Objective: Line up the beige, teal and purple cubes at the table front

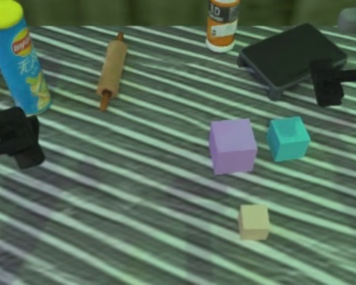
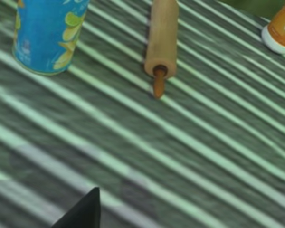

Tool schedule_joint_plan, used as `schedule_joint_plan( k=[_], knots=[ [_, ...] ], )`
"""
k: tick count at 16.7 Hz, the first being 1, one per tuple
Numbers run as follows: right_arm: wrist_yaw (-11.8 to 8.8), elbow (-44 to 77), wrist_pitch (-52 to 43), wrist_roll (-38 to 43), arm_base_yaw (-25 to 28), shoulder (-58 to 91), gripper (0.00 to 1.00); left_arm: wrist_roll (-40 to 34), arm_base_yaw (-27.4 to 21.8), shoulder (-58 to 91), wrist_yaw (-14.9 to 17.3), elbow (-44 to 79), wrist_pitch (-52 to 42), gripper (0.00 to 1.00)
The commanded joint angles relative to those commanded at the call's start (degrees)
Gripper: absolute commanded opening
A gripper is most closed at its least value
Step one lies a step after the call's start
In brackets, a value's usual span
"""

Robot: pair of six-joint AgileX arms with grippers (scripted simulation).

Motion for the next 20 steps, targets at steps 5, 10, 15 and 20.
schedule_joint_plan(
  k=[5,10,15,20],
  knots=[
    [-0.03,19.39,-12.56,1.60,3.27,22.21,1.00,14.41,9.66,-22.99,0.80,-21.33,14.65,1.00],
    [-0.05,31.77,-19.07,2.52,5.14,34.45,1.00,23.94,14.86,-36.71,1.54,-32.69,23.96,1.00],
    [-0.06,33.17,-19.77,2.63,5.36,35.93,1.00,25.23,15.45,-38.43,1.64,-33.94,25.17,1.00],
    [-0.05,31.24,-17.45,2.51,5.22,36.55,1.00,25.23,15.45,-38.43,1.64,-33.94,25.17,1.00]
  ],
)
